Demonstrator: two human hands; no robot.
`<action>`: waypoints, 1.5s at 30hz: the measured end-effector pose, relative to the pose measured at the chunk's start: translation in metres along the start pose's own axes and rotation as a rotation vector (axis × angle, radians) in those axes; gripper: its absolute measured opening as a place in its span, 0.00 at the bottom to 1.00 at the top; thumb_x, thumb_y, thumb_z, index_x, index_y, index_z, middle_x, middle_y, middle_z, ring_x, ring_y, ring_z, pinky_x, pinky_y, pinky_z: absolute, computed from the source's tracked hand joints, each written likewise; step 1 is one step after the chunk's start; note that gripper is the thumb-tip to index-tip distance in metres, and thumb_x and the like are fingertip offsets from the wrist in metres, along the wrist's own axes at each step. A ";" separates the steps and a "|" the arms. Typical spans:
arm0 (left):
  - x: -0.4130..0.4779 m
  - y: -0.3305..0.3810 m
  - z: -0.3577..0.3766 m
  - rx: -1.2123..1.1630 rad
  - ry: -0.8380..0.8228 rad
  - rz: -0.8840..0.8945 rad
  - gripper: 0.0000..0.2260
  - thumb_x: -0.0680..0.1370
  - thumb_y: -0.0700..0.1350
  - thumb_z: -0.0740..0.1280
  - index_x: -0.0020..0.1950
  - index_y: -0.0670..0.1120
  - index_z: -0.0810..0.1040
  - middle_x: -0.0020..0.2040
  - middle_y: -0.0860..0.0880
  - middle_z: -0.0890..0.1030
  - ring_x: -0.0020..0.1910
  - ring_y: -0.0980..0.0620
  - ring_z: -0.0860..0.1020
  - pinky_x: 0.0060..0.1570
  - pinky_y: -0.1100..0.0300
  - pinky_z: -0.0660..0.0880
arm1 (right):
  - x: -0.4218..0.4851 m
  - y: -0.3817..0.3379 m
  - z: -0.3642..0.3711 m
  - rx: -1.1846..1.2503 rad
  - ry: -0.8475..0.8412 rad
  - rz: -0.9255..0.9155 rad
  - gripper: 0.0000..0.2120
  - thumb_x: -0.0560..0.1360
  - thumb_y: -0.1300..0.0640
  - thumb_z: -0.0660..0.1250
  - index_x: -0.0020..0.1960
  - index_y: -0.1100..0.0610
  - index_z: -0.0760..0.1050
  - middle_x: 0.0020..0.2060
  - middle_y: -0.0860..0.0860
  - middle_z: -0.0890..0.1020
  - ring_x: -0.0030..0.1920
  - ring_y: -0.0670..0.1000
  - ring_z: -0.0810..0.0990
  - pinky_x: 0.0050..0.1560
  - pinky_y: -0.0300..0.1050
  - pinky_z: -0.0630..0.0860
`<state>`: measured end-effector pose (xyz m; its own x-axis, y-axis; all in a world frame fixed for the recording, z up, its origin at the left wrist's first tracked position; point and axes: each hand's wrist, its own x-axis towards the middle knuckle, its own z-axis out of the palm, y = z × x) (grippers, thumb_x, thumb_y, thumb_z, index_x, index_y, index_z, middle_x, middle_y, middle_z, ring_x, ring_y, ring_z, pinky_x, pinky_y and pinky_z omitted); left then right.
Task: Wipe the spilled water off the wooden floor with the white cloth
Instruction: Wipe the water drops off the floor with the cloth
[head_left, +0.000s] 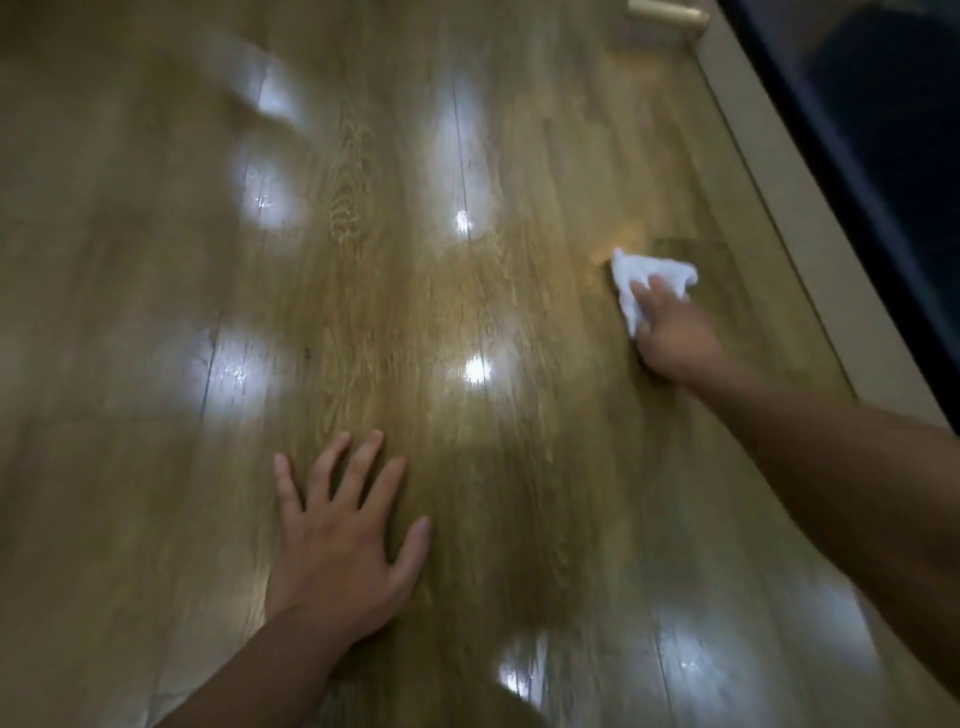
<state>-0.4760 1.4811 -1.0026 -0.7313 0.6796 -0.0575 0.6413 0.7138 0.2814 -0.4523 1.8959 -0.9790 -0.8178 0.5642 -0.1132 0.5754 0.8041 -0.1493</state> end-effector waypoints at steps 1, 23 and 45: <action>0.000 -0.001 0.001 0.005 -0.006 -0.002 0.27 0.76 0.63 0.56 0.68 0.49 0.75 0.74 0.47 0.69 0.75 0.42 0.63 0.72 0.29 0.47 | 0.026 -0.016 -0.001 -0.003 -0.019 0.056 0.26 0.79 0.54 0.55 0.77 0.54 0.59 0.76 0.59 0.60 0.70 0.67 0.65 0.68 0.61 0.65; 0.001 -0.002 -0.001 -0.020 0.003 0.004 0.29 0.77 0.64 0.53 0.71 0.49 0.72 0.77 0.49 0.65 0.79 0.47 0.55 0.73 0.30 0.44 | -0.266 -0.098 0.060 0.135 -0.301 -0.929 0.23 0.78 0.52 0.60 0.72 0.53 0.70 0.74 0.54 0.68 0.74 0.64 0.63 0.72 0.62 0.61; -0.054 -0.043 -0.084 -1.288 0.292 -0.635 0.09 0.84 0.41 0.58 0.48 0.49 0.75 0.51 0.49 0.79 0.53 0.49 0.80 0.49 0.57 0.76 | -0.316 -0.184 0.073 0.090 -0.403 -1.283 0.22 0.75 0.51 0.61 0.69 0.49 0.73 0.73 0.51 0.70 0.74 0.61 0.63 0.72 0.63 0.61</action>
<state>-0.4841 1.3994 -0.9314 -0.9263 0.1457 -0.3476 -0.3312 0.1256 0.9352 -0.2993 1.5556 -0.9870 -0.7252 -0.6777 -0.1219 -0.5774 0.6950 -0.4285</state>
